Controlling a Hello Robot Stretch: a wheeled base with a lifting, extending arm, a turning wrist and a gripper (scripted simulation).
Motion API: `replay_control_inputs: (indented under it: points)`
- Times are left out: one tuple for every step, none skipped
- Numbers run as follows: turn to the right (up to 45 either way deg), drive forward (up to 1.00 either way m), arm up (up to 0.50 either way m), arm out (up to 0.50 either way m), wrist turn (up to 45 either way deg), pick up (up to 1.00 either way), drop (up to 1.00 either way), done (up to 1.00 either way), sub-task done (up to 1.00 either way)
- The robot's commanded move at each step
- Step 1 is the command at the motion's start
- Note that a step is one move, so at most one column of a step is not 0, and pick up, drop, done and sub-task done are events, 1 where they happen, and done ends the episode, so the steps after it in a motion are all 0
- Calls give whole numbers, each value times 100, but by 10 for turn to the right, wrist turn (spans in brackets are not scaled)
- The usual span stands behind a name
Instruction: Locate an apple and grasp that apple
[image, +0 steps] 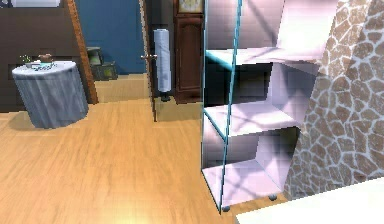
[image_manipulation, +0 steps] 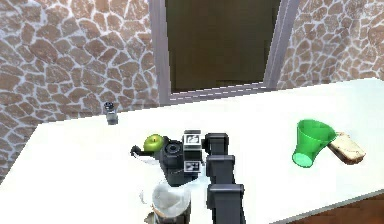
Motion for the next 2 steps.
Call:
replay_control_inputs:
  points:
    - [0, 0, 0, 0, 0, 100, 0, 0, 0]
    - [0, 0, 10, 0, 0, 0, 0, 0, 0]
